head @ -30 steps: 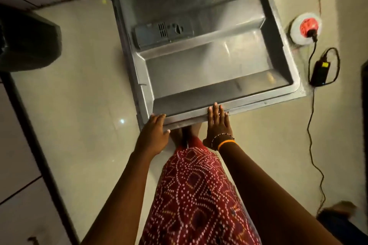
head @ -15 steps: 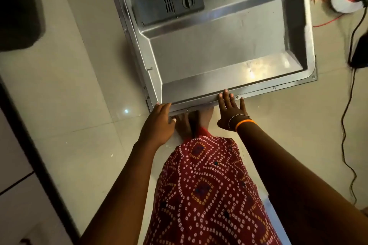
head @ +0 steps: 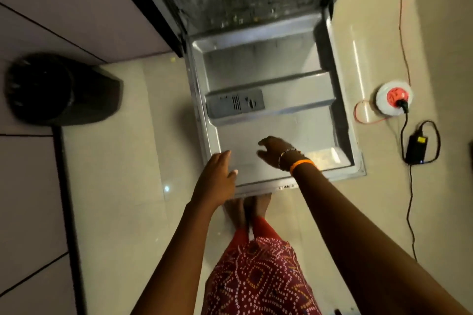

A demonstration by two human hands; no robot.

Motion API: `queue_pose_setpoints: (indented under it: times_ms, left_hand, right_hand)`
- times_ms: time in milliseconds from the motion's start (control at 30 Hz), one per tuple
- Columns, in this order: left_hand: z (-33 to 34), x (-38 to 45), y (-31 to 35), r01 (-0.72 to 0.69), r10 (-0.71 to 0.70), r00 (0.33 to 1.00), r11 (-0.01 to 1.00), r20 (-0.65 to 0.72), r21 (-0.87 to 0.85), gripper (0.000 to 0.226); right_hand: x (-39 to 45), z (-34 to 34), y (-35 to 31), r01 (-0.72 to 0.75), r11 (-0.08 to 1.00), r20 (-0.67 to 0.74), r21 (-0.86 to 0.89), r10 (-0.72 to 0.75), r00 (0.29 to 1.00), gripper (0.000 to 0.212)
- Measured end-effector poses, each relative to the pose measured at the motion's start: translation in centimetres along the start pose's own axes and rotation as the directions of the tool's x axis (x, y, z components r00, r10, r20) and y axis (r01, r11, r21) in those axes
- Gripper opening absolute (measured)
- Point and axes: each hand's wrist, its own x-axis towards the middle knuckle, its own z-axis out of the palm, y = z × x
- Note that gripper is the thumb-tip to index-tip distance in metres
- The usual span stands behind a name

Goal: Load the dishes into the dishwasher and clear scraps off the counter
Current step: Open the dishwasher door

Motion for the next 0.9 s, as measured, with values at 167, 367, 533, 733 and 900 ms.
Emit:
queue_pose_setpoints:
  times_ms: [167, 367, 533, 733, 900]
  left_hand:
    - [-4.8, -0.8, 3.8, 0.034, -0.047, 0.994, 0.991, -0.102, -0.128, 0.052]
    - [-10.4, 1.2, 6.2, -0.040, -0.004, 0.972, 0.982, -0.234, -0.183, 0.055]
    - [-17.1, 4.7, 7.9, -0.143, 0.063, 0.946, 0.961, -0.317, -0.236, 0.056]
    - [-24.4, 10.9, 8.9, -0.233, 0.171, 0.923, 0.961, -0.345, -0.147, 0.058]
    - [-29.6, 14.7, 8.7, -0.277, 0.269, 0.912, 0.961, -0.310, 0.018, 0.058]
  right_hand:
    - [-1.9, -5.8, -4.6, 0.168, 0.981, -0.110, -0.098, -0.179, 0.978, 0.042]
    - [-0.2, -14.4, -9.0, 0.243, 0.933, -0.306, -0.265, -0.320, 0.897, 0.048]
    - [2.3, -22.9, -13.7, 0.269, 0.929, -0.486, -0.254, -0.363, 0.795, 0.059]
    - [8.4, -30.8, -18.6, 0.113, 0.956, -0.618, -0.271, -0.263, 0.741, 0.065]
    - [12.4, -32.7, -21.4, -0.087, 0.967, -0.638, -0.242, -0.091, 0.765, 0.060]
